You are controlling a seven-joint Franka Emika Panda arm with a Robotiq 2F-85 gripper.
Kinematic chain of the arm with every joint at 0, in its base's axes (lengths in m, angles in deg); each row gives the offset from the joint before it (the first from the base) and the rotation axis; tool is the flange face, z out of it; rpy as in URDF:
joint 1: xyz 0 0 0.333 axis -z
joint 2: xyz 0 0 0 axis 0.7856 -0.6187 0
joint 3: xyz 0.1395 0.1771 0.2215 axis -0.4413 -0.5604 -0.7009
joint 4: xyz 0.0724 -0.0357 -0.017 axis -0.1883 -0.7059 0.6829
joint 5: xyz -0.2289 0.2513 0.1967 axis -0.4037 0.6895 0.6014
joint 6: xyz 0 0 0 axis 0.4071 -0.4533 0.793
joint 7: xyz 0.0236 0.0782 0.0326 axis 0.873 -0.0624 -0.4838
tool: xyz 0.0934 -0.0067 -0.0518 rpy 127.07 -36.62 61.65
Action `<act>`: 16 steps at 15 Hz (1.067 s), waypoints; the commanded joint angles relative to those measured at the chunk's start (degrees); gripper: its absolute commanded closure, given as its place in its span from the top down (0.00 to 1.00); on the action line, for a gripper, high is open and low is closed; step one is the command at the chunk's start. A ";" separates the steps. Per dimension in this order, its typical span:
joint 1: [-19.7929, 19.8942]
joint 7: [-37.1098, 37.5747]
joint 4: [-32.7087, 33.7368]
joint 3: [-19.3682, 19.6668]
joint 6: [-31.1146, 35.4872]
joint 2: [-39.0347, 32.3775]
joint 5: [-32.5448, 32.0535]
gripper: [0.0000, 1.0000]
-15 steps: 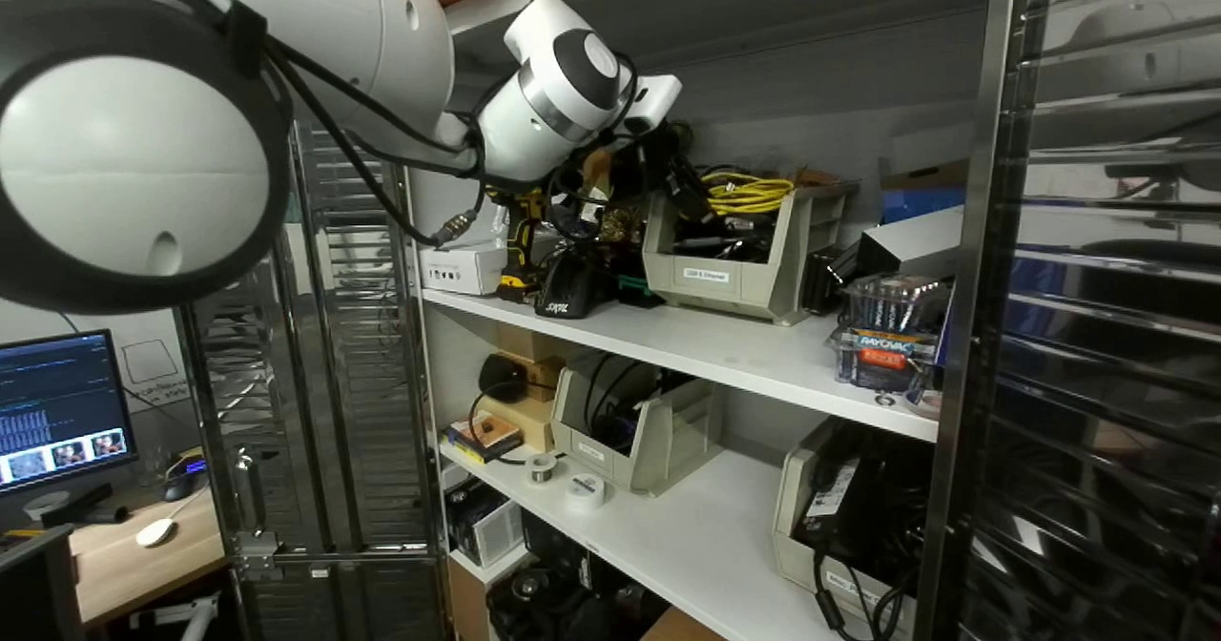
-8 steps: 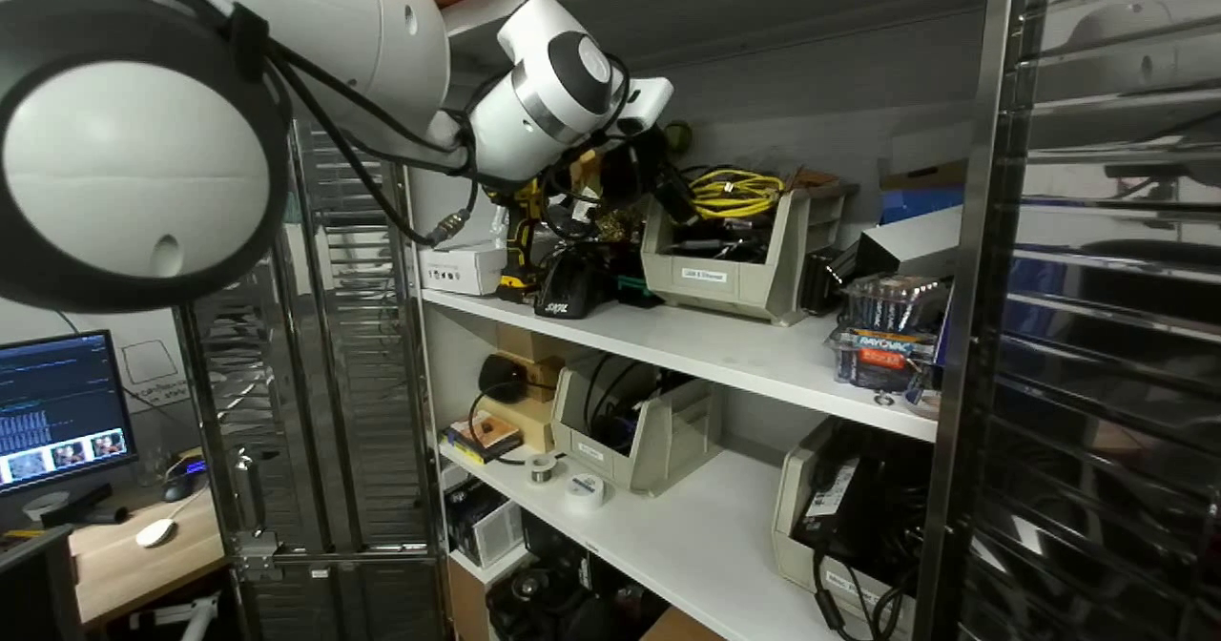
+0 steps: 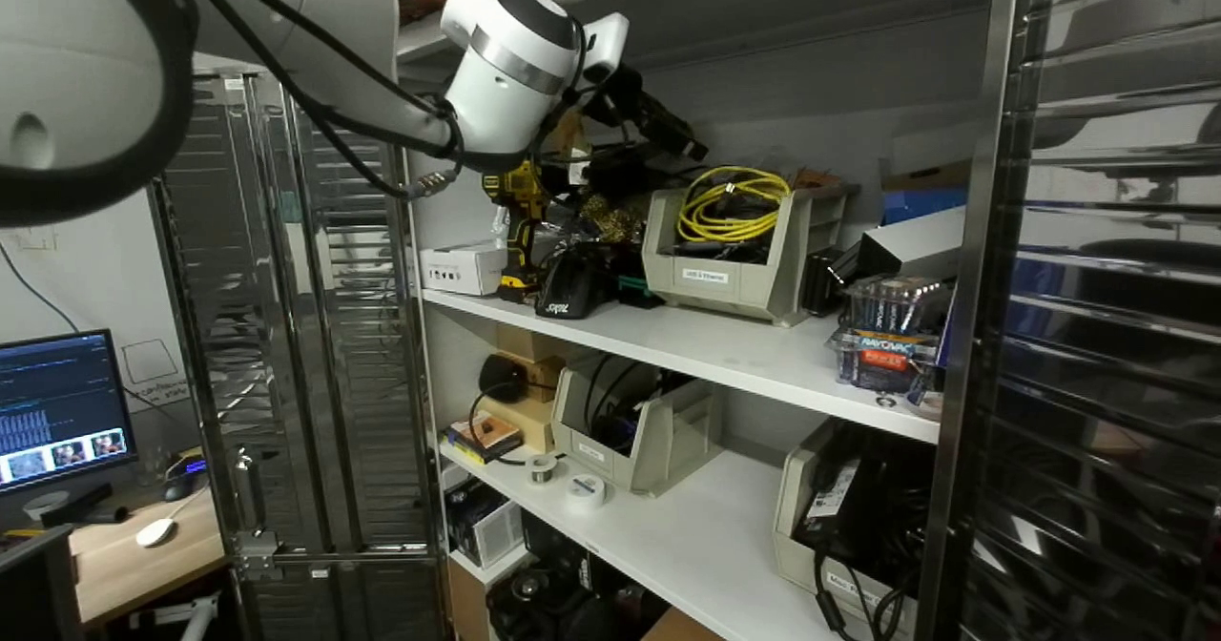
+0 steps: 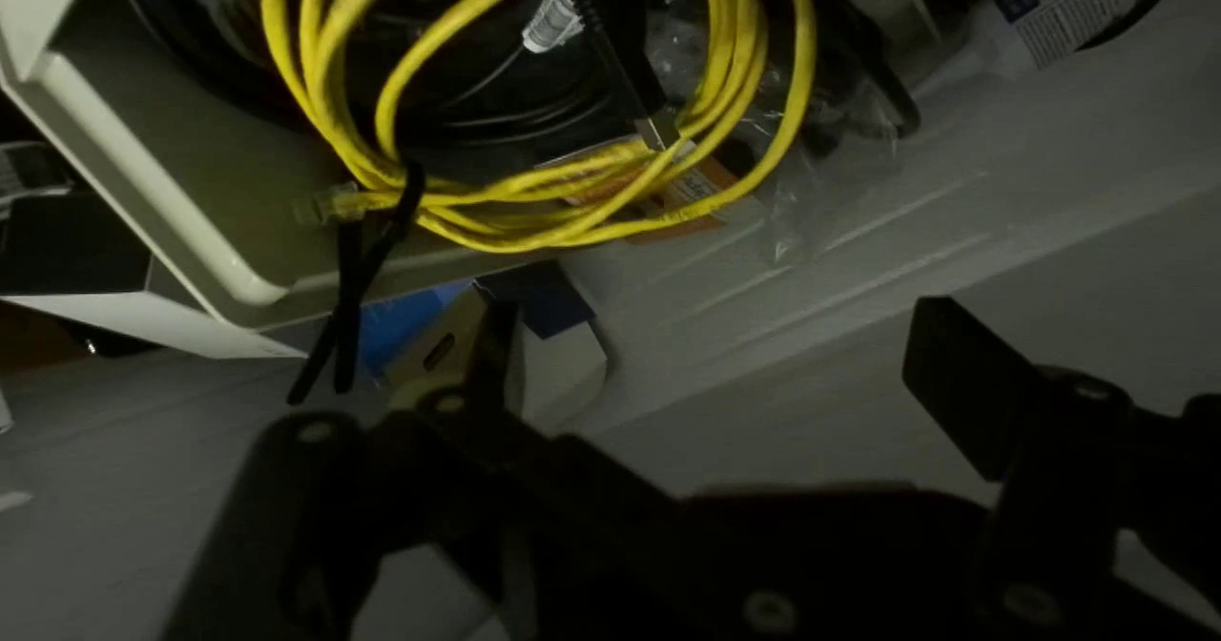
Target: Pick up the yellow cable and put it in the tool box
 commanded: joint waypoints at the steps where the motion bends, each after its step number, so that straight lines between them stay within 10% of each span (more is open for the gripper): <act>1: -1.88 2.77 -8.59 1.08 -1.10 5.95 -3.63 1.00; 8: 1.37 -6.29 -28.59 -6.87 -0.69 17.23 11.21 1.00; 16: 8.78 -31.78 -49.16 -16.64 -8.59 36.60 48.47 1.00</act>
